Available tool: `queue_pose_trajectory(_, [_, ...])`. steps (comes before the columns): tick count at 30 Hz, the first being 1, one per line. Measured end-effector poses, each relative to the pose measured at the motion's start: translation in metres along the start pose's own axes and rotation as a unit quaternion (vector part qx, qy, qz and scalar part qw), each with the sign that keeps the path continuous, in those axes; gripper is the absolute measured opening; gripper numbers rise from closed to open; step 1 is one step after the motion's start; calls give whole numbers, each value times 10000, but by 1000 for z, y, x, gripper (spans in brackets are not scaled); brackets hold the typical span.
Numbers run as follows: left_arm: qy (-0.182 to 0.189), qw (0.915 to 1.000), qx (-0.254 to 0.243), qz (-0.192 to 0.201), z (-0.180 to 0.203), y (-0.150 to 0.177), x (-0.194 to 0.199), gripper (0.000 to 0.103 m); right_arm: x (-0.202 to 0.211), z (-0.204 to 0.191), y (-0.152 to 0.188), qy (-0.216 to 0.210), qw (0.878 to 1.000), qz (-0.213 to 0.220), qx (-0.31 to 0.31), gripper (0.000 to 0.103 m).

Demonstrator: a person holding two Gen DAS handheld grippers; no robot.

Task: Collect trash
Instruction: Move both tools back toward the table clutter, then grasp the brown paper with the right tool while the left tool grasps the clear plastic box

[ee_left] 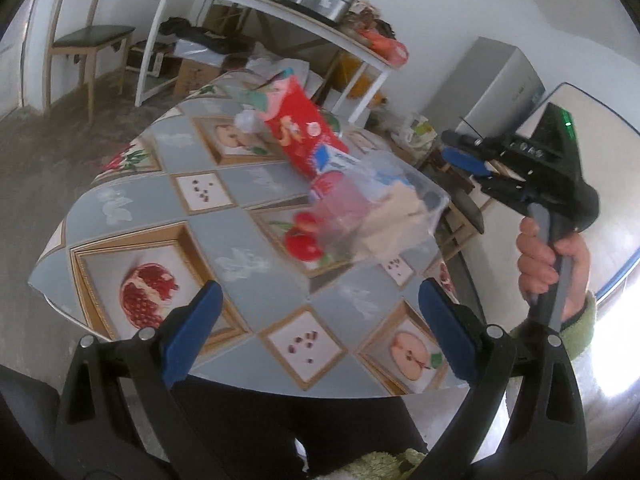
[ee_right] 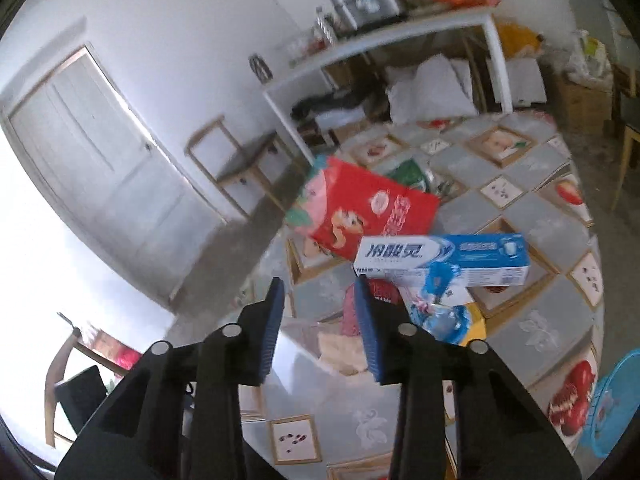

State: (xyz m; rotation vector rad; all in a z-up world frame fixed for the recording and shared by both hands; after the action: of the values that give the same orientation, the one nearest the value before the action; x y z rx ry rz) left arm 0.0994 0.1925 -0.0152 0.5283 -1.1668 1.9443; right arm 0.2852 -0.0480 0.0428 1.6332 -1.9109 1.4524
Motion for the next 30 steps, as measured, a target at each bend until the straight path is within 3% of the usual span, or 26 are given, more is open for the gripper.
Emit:
queue_pose_trajectory(7, [167,9996,216,-115,-25,-13,-12,94,-18,-12,34,-313,9953,-871,290,28])
queue_pose_trajectory(10, [296,9991,297,-96,-30,-19,-16,94,-15,-23,64,-615,9894,-1265,361,28])
queue_pose_trajectory(14, [562,9976,395,-106,-32,-25,-23,94,-25,-28,100,-987,9794,-1750,204,28])
queue_pose_trajectory(19, [715,9963,434,-178,-30,-29,-33,94,-39,-25,132,-1029,9729,-2073,5,28])
queue_pose_trajectory(22, [743,9963,368,-226,-25,-30,-37,94,-30,-22,134,-1181,9727,-1999,-21,28])
queue_pose_trajectory(26, [627,9974,258,-248,-20,-29,-39,94,16,-16,125,-1184,9836,-1345,194,29])
queue_pose_trajectory(30, [508,9983,189,-234,-16,-29,-39,92,55,17,110,-127,9987,-478,92,51])
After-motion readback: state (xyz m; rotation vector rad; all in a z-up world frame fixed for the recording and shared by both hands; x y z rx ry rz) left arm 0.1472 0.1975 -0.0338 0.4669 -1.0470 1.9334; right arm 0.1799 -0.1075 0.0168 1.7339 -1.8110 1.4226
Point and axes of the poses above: each gripper's, at about its wrist camera, not at the fingertips, and x roughly against the way its jaws point, z to its right, y to its underside, the point moved 2 cm from there along -x, roughly the way its jaws point, and after that the axes turned 9 degrees about -z, right-handed, at the moved point
